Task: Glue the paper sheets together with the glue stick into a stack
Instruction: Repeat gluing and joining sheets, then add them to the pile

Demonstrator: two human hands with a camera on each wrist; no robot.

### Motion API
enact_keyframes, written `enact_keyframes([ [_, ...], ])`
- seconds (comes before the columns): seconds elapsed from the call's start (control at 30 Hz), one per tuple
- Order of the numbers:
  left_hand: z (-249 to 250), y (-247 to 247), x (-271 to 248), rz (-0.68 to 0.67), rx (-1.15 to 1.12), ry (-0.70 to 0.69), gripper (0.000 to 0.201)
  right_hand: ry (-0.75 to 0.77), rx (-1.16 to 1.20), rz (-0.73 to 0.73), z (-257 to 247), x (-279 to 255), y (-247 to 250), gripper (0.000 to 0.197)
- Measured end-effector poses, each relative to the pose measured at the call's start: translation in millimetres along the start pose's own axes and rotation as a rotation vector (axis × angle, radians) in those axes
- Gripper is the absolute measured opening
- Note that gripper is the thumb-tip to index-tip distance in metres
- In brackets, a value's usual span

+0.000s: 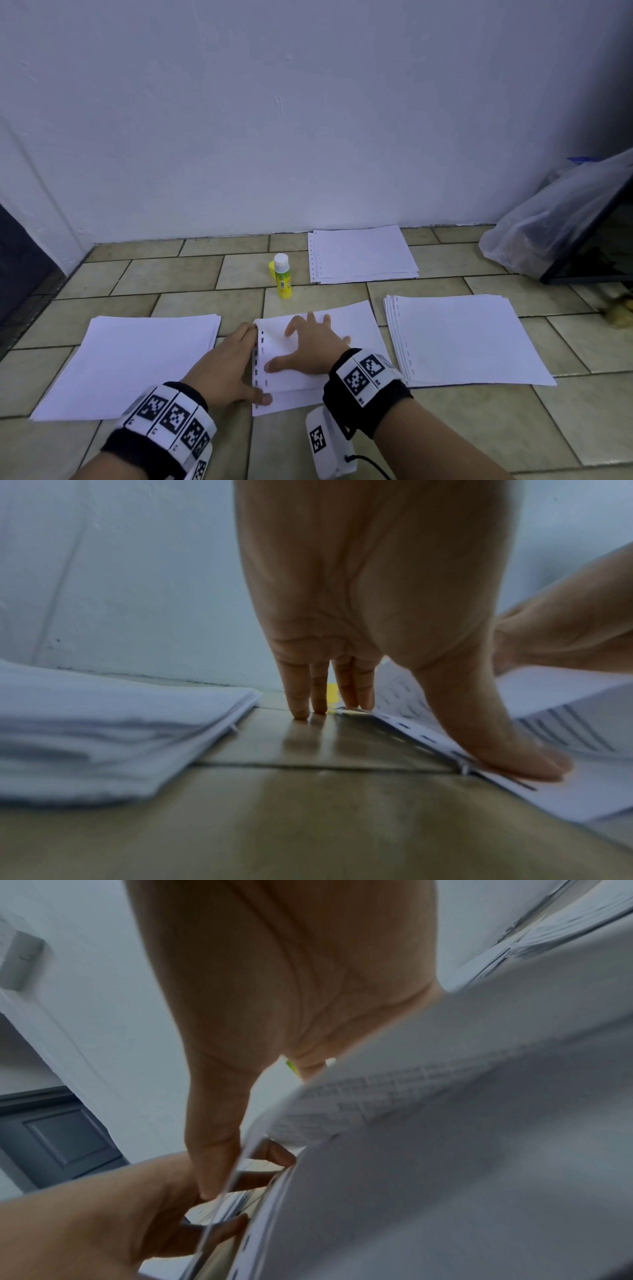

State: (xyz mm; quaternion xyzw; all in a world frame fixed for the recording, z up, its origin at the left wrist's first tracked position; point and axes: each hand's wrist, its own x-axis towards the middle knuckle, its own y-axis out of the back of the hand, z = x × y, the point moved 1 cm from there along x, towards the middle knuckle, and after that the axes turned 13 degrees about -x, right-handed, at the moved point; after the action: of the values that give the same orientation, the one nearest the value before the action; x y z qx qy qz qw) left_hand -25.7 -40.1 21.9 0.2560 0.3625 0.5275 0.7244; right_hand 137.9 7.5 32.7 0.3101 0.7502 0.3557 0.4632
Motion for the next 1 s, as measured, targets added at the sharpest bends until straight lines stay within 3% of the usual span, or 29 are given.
enact_keyframes([
  [0.23,-5.0,-1.6,-3.8,0.005,0.005,-0.016,0.099,0.004,-0.047,-0.018,0.6,1.8,-3.6,0.077],
  [0.47,-5.2,-2.1,-4.6,-0.05,0.107,0.048,0.072,0.001,-0.073,-0.001,1.1,3.5,-6.5,0.078],
  [0.9,-4.5,12.1,-6.6,-0.151,0.05,0.079,0.062,-0.021,-0.2,-0.009,-3.1,5.2,-10.7,0.076],
  [1.0,-1.0,8.5,-7.4,-0.128,0.078,0.104,0.069,-0.023,-0.22,-0.012,-3.7,5.0,-11.3,0.077],
])
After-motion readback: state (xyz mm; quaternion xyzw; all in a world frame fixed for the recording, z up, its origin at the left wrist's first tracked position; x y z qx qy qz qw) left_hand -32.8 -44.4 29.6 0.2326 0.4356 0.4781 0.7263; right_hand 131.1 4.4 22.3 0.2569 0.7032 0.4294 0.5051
